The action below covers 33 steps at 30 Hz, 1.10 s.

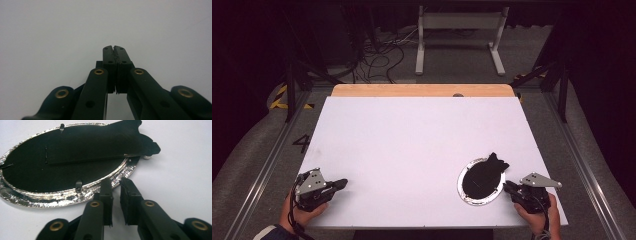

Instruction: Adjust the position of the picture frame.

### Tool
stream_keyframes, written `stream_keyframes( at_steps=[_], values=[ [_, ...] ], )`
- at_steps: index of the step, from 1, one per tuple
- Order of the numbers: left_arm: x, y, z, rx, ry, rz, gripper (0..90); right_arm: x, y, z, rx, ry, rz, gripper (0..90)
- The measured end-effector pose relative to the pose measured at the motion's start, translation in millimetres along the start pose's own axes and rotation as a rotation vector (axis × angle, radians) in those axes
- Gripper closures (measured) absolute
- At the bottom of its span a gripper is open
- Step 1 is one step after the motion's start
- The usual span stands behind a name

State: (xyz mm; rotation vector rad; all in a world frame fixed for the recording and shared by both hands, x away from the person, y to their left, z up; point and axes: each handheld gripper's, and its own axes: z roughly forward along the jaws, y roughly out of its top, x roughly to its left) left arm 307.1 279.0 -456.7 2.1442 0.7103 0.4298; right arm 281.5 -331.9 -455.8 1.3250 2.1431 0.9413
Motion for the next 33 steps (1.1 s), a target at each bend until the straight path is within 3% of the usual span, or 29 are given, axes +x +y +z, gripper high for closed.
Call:
stream_keyframes(
  at_steps=[11,22,30,33],
  values=[
    [-2.7,2.6,6.1,0.023,-0.002,0.003,86.9,4.8,3.3,4.5,-0.001,0.028,-0.018,89.5],
    [-3.9,3.5,9.1,0.028,-0.011,0.003,86.5,7.6,6.0,8.1,-0.003,0.042,-0.027,89.7],
    [-8.1,15.9,18.3,0.048,-0.037,0.065,90.0,4.9,8.4,9.9,0.004,0.071,-0.044,89.9],
    [-10.8,18.8,23.4,0.06,-0.051,0.079,90.0,7.1,9.1,9.8,0.01,0.057,-0.068,89.9]
  ],
)
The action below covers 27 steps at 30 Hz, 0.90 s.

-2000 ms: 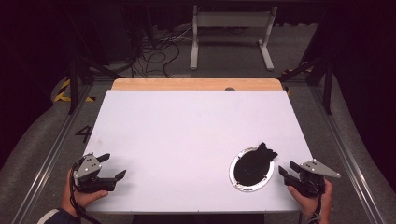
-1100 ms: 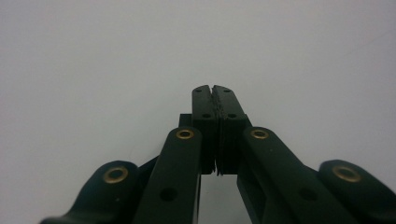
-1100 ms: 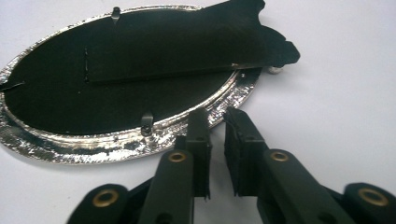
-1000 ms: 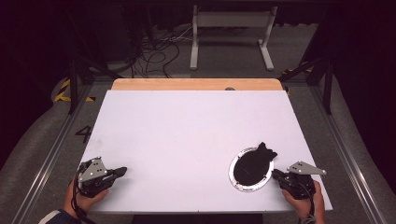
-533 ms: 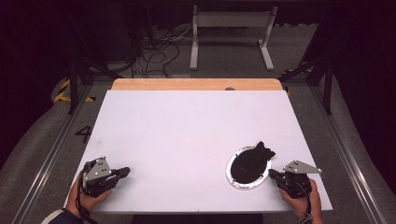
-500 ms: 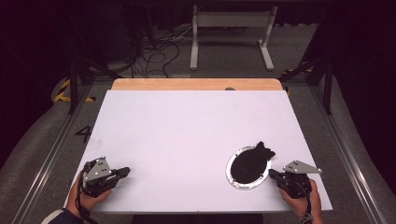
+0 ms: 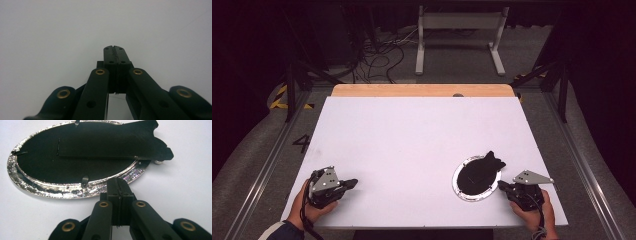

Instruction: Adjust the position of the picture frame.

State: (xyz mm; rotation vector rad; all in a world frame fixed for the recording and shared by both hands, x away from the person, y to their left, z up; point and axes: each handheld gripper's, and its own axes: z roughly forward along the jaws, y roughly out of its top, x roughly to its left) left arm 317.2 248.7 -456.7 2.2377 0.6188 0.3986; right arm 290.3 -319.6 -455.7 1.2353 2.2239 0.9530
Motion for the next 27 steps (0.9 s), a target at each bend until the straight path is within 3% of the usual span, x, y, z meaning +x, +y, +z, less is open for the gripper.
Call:
stream_keyframes(
  at_steps=[17,18,21,23,25,27],
  values=[
    [-2.8,-2.7,1.7,0.0,-0.016,-0.021,89.6,-4.0,1.9,-0.4,-0.004,0.021,0.004,88.8],
    [-6.6,0.9,4.4,-0.001,-0.034,-0.011,89.6,-6.0,4.1,-1.5,-0.013,0.019,0.007,89.0],
    [-10.8,6.2,7.7,-0.005,-0.052,0.007,89.7,-17.4,14.8,-6.9,-0.059,-0.02,0.028,89.1],
    [-16.7,14.8,12.9,-0.021,-0.09,0.013,89.7,-27.2,22.5,-6.8,-0.08,-0.06,0.034,88.5],
    [-19.0,17.4,15.0,-0.029,-0.104,0.01,89.9,-37.1,28.4,-1.0,-0.089,-0.079,0.037,88.3],
    [-27.9,25.6,22.9,-0.024,-0.144,0.026,89.9,-45.0,33.9,7.3,-0.082,-0.106,0.031,88.2]
  ],
)
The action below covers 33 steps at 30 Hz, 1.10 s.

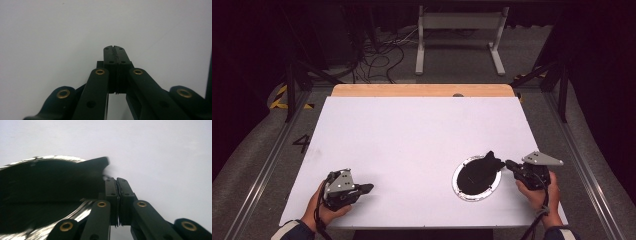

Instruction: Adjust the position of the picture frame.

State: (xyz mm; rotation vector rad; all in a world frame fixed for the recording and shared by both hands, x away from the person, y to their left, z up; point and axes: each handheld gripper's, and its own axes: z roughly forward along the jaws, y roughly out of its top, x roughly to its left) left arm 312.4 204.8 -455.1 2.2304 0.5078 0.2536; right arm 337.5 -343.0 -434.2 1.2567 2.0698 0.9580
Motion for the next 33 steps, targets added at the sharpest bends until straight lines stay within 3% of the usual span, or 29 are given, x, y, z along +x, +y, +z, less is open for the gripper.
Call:
stream_keyframes(
  at_steps=[4,8,14,17,28,33],
  values=[
    [-8.5,9.3,8.7,0.004,-0.038,0.032,90.0,-9.4,7.7,18.6,0.022,-0.009,-0.007,88.2],
    [-21.1,22.3,21.8,-0.008,-0.098,0.046,90.0,-7.2,9.8,29.0,0.049,0.023,-0.03,89.4],
    [-44.3,36.4,38.4,-0.01,-0.122,0.045,90.0,-9.4,8.3,27.2,0.045,0.053,-0.017,88.9],
    [-53.3,43.6,46.7,-0.009,-0.156,0.039,90.0,-9.4,8.8,27.7,0.048,0.048,-0.026,89.3],
    [-75.4,68.0,81.5,-0.001,-0.251,0.052,87.8,-10.2,9.2,25.7,0.077,0.09,-0.038,90.0],
    [-87.6,84.2,98.6,-0.006,-0.27,0.078,87.4,-10.7,8.0,25.0,0.077,0.109,-0.018,90.0]
  ],
)
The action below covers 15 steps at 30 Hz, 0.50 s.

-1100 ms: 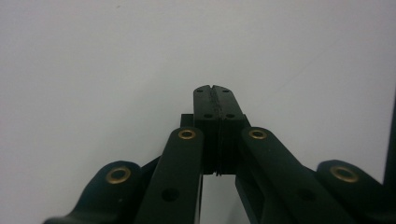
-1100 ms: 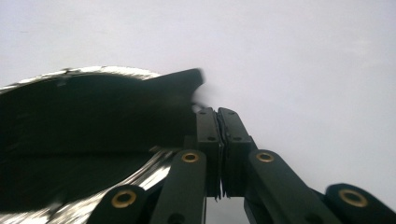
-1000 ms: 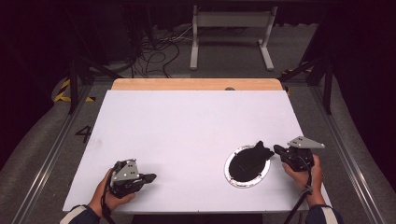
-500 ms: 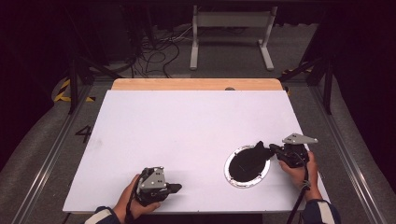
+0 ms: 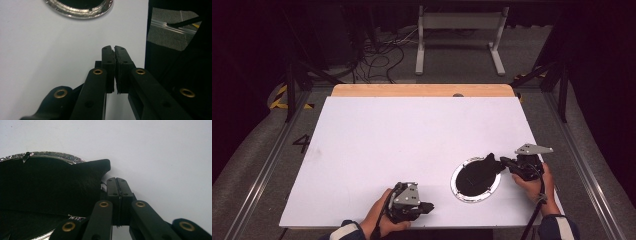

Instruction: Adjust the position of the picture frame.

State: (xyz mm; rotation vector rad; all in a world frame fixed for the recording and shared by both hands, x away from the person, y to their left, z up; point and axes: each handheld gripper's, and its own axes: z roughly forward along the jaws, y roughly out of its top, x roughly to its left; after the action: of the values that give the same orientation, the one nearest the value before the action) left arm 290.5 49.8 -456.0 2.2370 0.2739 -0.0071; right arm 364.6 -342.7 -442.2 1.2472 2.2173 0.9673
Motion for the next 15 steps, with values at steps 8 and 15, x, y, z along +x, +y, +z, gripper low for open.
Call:
stream_keyframes(
  at_steps=[8,15],
  values=[
    [-6.5,23.4,32.8,0.009,-0.033,0.016,86.1,9.8,0.1,0.6,0.005,-0.01,-0.003,90.0],
    [-12.0,38.2,58.2,0.047,-0.019,0.034,85.7,18.3,0.9,8.8,0.035,0.025,-0.021,90.0]
  ],
)
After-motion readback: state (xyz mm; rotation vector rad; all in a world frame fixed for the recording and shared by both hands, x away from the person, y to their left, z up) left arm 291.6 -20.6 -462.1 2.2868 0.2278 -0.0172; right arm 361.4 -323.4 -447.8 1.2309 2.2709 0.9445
